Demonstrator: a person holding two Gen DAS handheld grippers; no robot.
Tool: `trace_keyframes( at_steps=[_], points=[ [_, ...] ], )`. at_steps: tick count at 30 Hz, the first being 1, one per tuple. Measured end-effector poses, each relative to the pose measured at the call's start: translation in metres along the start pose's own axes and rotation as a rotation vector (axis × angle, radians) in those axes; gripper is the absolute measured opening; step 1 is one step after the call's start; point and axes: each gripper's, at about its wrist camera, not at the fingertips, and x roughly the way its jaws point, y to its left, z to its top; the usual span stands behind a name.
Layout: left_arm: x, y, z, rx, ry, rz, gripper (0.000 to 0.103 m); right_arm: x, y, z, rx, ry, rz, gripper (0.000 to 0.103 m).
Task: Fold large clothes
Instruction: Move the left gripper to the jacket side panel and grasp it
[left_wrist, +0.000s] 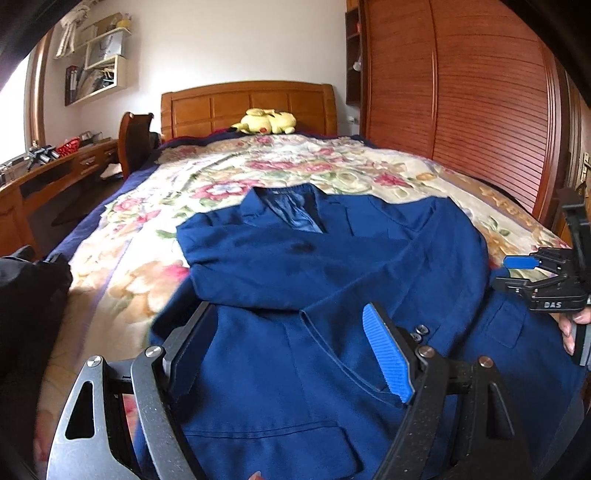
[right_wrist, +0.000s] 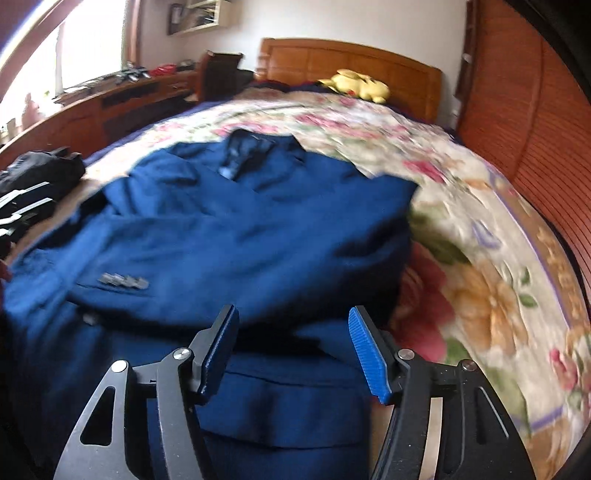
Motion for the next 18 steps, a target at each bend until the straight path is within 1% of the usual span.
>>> trace_keyframes(
  at_steps=[6,9,13,18],
  points=[
    [0.016,-0.014,0.000,0.021,0.057,-0.043,0.082,0.013,-0.009,-0.008,0.088,0.005,0.008,0.064],
    [0.027,-0.017,0.001,0.024,0.100,-0.065,0.082,0.016,-0.005,-0.012,0.088,0.006,0.004,0.064],
    [0.041,-0.021,0.003,0.038,0.157,-0.057,0.082,0.015,0.004,-0.015,0.071,-0.011,-0.017,0.064],
    [0.054,-0.026,0.006,0.047,0.197,-0.071,0.081,0.018,0.001,-0.022,0.077,-0.027,-0.022,0.064]
  ],
)
